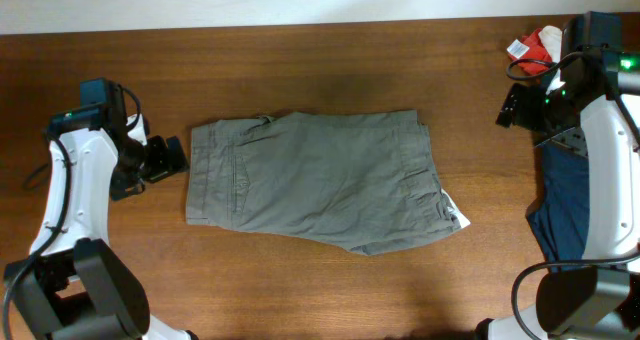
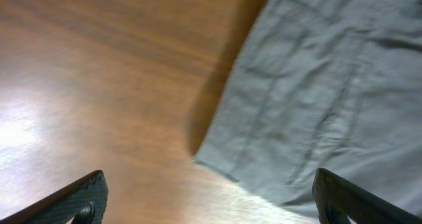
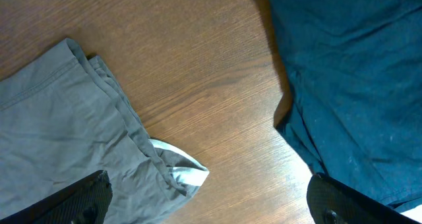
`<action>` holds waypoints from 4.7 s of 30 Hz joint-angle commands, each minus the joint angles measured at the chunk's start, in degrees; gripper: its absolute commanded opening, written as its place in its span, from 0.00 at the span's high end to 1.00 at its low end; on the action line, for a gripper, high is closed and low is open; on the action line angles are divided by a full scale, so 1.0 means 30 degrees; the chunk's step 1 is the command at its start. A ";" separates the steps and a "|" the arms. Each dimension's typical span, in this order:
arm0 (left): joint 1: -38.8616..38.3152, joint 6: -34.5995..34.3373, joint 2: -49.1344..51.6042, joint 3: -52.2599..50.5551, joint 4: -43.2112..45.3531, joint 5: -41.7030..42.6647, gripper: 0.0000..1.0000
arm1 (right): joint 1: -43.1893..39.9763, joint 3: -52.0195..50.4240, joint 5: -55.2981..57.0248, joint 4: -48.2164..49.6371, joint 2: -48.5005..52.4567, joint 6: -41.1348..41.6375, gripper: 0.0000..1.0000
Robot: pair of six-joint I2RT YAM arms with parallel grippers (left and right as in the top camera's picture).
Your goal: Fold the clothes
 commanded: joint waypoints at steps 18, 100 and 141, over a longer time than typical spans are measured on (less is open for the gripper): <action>0.1304 0.4605 0.5253 0.0364 0.1705 0.6222 0.01 | -0.0073 -0.0029 0.0044 -0.0058 0.0015 0.0029 0.02; -0.1392 -0.0648 0.0481 1.5803 -1.0695 -0.2004 0.99 | -0.0073 -0.0029 0.0044 -0.0066 0.0015 0.0029 0.02; 0.0532 -0.4656 0.0284 1.3085 -1.0178 -0.7934 0.99 | -0.0073 -0.0029 0.0044 -0.0066 0.0015 0.0029 0.02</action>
